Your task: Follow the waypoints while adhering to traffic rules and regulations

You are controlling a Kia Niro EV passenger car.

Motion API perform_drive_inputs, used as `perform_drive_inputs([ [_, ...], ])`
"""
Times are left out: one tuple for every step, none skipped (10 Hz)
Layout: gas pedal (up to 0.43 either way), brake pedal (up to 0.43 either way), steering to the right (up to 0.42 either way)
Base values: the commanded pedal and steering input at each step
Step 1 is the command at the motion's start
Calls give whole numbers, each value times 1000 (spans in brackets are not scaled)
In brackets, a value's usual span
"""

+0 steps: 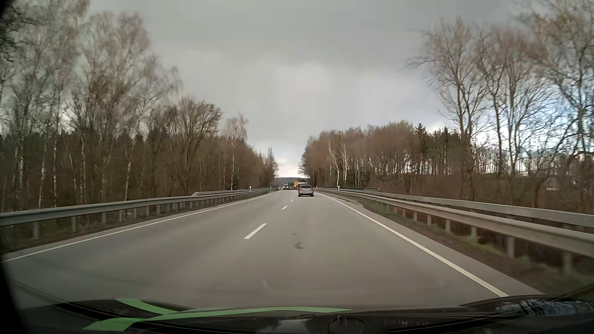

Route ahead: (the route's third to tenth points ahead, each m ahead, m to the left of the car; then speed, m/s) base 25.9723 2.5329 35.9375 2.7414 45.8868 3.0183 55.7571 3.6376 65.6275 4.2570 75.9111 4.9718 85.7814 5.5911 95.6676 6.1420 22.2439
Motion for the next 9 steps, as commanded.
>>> perform_drive_inputs([
  [47, 0, -6],
  [59, 0, -11],
  [59, 0, -10],
  [59, 0, -8],
  [59, 0, -7],
  [59, 0, -7],
  [67, 0, -6],
  [67, 0, -7],
  [79, 0, -7],
])
